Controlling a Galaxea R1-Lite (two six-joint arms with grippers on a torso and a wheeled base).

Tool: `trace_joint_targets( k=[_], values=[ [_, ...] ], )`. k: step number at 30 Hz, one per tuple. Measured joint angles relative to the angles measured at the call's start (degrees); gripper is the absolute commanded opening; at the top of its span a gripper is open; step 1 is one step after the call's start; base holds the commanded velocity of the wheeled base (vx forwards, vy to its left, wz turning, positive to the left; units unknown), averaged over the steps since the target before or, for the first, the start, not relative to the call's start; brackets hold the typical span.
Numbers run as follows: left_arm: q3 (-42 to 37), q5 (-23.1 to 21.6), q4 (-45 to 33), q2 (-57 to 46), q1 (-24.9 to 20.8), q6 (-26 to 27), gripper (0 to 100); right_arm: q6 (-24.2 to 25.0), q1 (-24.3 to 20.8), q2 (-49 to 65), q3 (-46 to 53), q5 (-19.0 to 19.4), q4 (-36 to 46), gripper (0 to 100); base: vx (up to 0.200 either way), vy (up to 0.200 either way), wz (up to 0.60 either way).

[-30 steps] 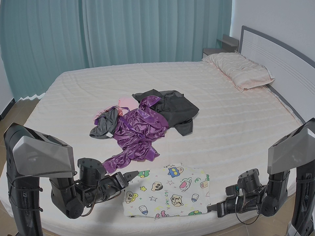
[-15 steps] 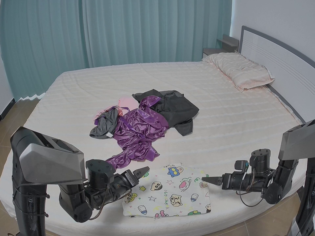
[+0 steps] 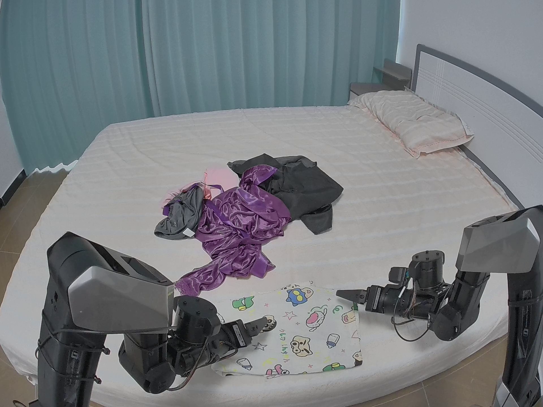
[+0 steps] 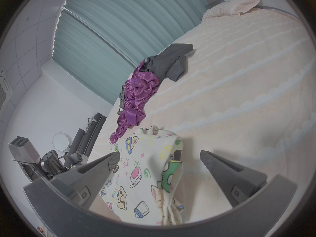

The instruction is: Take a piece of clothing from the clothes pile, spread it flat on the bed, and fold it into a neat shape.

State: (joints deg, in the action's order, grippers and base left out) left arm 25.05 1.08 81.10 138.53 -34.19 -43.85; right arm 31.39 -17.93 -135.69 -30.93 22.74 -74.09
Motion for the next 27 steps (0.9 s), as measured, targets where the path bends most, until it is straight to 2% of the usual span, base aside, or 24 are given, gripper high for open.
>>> trace_joint_targets(
  k=[5, 13, 14, 20, 27],
  values=[
    [0.00, 0.33, 0.35, 0.72, -0.28, -0.90, 100, 0.17, -1.35, -1.18, -4.71, -0.76, 4.50, 100, 0.000, 0.000, 0.00],
    [-0.96, 0.46, 4.29, 0.83, -0.04, -3.63, 100, 0.20, -3.01, -2.18, -8.23, -2.00, 5.38, 100, 0.000, 0.000, 0.00],
    [-1.16, 0.44, 4.56, 0.83, -0.01, -3.66, 100, 0.22, -3.06, -2.32, -8.59, -2.00, 5.73, 0, 0.000, 0.000, 0.00],
    [-1.71, 0.39, 4.86, 0.91, 0.05, -3.74, 100, 0.28, -2.96, -2.71, -10.33, -2.02, 9.29, 0, 0.000, 0.000, 0.00],
    [-1.74, 0.39, 4.89, 1.02, 0.10, -3.77, 100, 0.60, -2.27, -2.84, -10.89, -2.97, 8.74, 0, 0.000, 0.000, 0.00]
  ],
)
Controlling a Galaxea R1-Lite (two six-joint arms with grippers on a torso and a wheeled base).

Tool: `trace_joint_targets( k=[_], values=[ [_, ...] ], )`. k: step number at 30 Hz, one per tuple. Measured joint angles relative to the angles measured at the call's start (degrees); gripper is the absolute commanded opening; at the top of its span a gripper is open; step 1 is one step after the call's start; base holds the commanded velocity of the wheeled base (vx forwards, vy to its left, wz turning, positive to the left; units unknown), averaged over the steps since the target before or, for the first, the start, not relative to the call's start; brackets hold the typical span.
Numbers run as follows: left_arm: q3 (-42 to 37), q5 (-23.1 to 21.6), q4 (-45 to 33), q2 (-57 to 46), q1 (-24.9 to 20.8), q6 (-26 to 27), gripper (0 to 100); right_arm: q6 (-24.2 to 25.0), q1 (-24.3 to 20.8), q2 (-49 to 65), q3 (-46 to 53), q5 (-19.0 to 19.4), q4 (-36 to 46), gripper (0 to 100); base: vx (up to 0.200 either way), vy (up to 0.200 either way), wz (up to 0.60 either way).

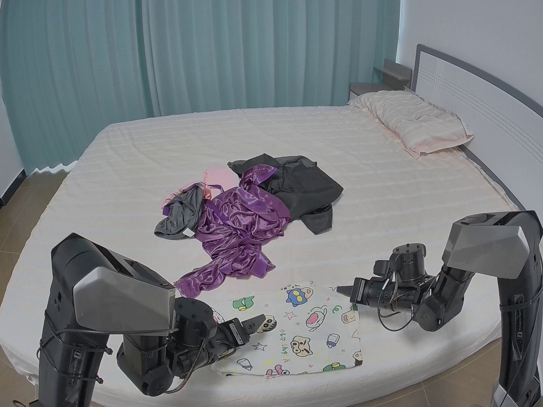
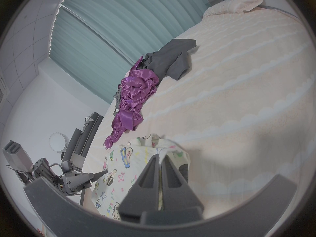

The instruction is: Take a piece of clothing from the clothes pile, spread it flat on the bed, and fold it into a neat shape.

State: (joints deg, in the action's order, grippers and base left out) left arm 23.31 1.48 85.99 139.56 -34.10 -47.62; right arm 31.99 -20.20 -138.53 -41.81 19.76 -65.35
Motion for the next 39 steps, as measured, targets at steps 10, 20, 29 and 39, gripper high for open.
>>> trace_joint_targets(
  k=[10, 20, 29, 39],
  values=[
    [-0.02, 0.02, -0.02, 0.02, 0.00, 0.00, 100, 2.30, 0.96, -0.05, 0.15, -1.97, -5.21, 0, 0.000, 0.000, 0.00],
    [-0.02, 0.00, -0.05, 0.02, 0.00, 0.00, 100, 3.12, 1.51, -1.05, 0.06, -3.43, -5.29, 100, 0.000, 0.000, 0.00],
    [-0.07, -0.02, 0.00, -0.52, 1.11, -1.02, 100, 3.10, 1.93, -1.00, -0.61, -5.51, -4.33, 100, 0.000, 0.000, 0.00],
    [-0.99, 0.00, 1.89, -3.25, 3.86, -0.85, 100, 2.94, 3.08, 3.17, -0.07, -11.03, -4.22, 100, 0.000, 0.000, 0.00]
  ],
)
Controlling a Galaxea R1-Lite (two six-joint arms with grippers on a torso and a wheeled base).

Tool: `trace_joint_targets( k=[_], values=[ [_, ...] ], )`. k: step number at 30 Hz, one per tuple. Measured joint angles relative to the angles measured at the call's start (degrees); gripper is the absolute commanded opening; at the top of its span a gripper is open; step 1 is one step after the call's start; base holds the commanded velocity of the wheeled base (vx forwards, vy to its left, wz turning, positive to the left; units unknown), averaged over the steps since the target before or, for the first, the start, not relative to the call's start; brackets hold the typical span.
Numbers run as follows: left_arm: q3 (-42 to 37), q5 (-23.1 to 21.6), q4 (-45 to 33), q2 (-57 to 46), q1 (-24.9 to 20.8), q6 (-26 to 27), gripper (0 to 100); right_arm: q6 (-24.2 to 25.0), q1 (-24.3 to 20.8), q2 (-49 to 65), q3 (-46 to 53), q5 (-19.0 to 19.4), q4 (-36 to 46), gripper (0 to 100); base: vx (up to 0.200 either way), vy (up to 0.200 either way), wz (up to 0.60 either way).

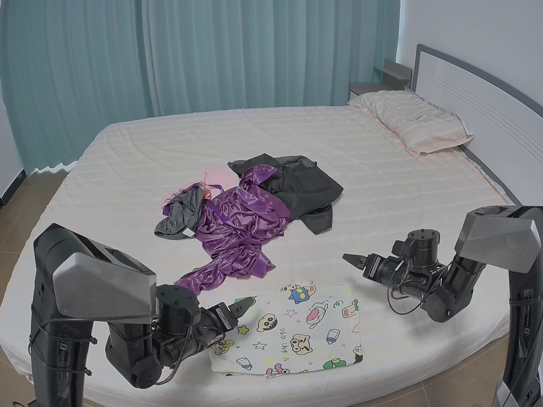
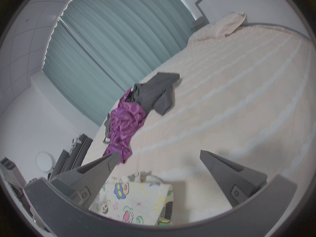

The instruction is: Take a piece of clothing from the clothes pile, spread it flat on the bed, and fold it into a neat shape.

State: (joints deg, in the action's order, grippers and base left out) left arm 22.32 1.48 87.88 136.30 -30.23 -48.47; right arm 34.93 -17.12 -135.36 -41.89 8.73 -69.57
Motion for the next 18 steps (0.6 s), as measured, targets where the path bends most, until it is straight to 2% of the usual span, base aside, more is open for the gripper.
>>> trace_joint_targets(
  k=[5, 10, 18],
  values=[
    [-0.57, 0.13, 0.68, -3.86, 1.82, 1.23, 100, -0.12, 1.41, 3.39, 1.15, -3.51, -0.46, 100, 0.000, 0.000, 0.00],
    [-1.38, 0.90, 0.85, -10.59, 4.85, 4.73, 100, -1.02, 2.49, 8.46, 4.44, -5.91, -2.83, 100, 0.000, 0.000, 0.00],
    [-2.29, 7.96, 1.01, -20.76, 9.84, 9.52, 100, -4.85, 4.72, 15.43, 11.93, -7.42, -14.04, 100, 0.000, 0.000, 0.00]
  ],
)
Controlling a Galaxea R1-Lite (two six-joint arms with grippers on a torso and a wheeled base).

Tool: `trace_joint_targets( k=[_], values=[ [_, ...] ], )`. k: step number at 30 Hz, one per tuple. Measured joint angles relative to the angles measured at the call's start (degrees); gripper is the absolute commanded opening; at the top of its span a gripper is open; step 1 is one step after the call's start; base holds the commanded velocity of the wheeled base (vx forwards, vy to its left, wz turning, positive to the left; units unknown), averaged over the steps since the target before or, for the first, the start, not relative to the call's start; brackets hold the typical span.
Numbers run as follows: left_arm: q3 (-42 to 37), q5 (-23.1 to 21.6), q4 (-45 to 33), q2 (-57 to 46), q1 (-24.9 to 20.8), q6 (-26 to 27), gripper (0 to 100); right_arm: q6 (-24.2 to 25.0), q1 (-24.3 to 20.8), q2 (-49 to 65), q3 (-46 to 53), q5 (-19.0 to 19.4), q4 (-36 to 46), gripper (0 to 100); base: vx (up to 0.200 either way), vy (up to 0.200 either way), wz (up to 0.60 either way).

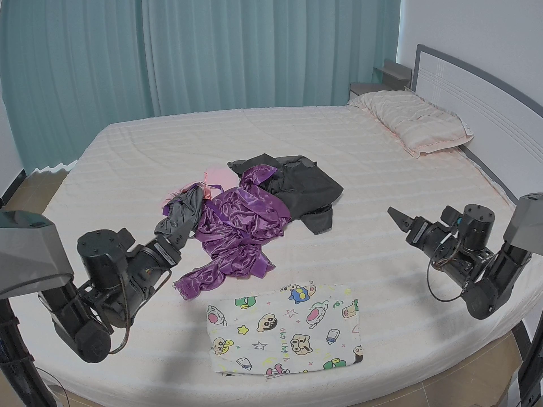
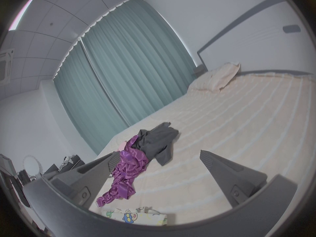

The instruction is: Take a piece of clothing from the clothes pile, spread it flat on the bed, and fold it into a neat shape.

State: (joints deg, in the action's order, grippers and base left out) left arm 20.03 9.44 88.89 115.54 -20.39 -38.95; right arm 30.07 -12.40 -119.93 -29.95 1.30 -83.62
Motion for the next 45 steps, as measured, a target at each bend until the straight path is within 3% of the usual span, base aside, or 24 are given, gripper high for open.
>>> trace_joint_targets(
  k=[14, 20, 25, 29, 37, 45],
  values=[
    [-6.61, 2.90, -3.89, -24.17, 3.91, 9.39, 100, -6.99, 3.69, 20.37, 19.10, 1.38, -5.39, 100, 0.000, 0.000, 0.00],
    [-9.31, 3.05, -13.90, -36.99, 5.96, 10.48, 100, -9.03, 4.11, 29.48, 25.82, 1.69, -5.23, 100, 0.000, 0.000, 0.00],
    [-10.30, 3.04, -27.23, -48.41, 6.90, 10.87, 100, -9.94, 4.24, 36.55, 28.14, 1.67, -0.74, 100, 0.000, 0.000, 0.00],
    [-10.25, 2.85, -40.86, -57.97, 7.20, 11.09, 100, -11.14, 4.27, 44.06, 28.77, 1.76, 7.61, 100, 0.000, 0.000, 0.00],
    [-9.29, 2.72, -61.39, -75.89, 7.31, 12.15, 100, -15.63, 3.85, 64.45, 28.94, 3.45, 36.07, 100, 0.000, 0.000, 0.00],
    [-8.77, 2.77, -77.87, -92.33, 7.67, 19.14, 100, -22.05, 3.69, 85.31, 28.94, 4.52, 64.51, 100, 0.000, 0.000, 0.00]
  ],
)
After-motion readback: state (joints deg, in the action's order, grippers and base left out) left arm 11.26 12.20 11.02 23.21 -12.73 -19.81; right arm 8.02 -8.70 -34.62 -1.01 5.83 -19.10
